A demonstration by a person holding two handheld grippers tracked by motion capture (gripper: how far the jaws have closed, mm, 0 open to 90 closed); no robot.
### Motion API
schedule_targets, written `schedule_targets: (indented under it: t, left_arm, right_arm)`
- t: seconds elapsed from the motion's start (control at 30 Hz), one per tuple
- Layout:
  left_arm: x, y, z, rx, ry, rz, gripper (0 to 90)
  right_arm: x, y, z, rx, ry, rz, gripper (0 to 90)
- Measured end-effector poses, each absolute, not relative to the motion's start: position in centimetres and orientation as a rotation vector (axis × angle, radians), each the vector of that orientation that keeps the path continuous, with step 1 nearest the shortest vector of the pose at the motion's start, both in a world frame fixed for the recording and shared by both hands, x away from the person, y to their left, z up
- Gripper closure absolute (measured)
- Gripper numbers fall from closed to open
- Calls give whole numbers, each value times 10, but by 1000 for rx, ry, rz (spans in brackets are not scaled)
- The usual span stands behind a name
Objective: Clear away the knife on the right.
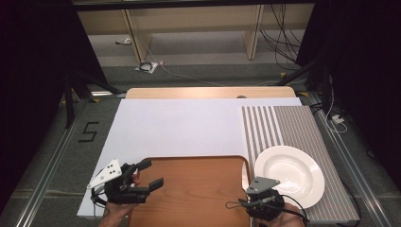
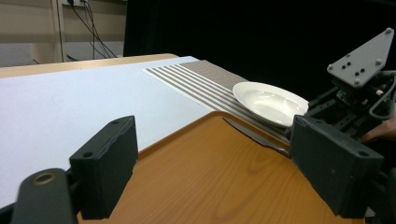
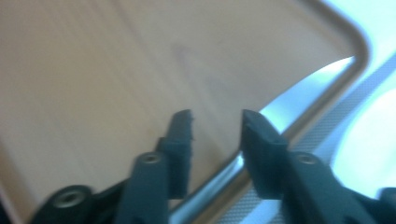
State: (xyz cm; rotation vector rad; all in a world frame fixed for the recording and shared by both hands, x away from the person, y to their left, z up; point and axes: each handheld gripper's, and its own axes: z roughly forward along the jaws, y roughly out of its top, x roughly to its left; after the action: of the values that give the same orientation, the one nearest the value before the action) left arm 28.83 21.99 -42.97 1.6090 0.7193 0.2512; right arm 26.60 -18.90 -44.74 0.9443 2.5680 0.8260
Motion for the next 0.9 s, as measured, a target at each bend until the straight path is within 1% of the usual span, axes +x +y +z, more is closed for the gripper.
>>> schedule_targets:
  t: [0.1, 0.13, 0.23, 0.27, 0.37, 0.47, 0.9]
  left_arm:
    - [288, 220, -430, 1610, 720, 248, 156]
    - [289, 219, -430, 1611, 719, 248, 156]
    - [289, 219, -430, 1614, 717, 246, 156]
    - [289, 219, -430, 1616, 717, 244, 156]
    - [289, 219, -430, 1619, 717, 242, 156]
    - [289, 218, -431, 1623, 717, 239, 156]
    - [289, 216, -432, 1639, 711, 225, 156]
  right_arm:
    - [267, -196, -441, 981, 2495, 938, 535]
    - [267, -196, -441, 981, 2495, 938, 535]
    - [267, -199, -437, 996, 2435, 1027, 490]
    - [267, -202, -435, 1010, 2413, 1091, 460]
    - [267, -204, -433, 1011, 2391, 1131, 433]
    - [266, -207, -430, 1006, 2323, 1230, 371]
    - [265, -222, -423, 1026, 2148, 1458, 268]
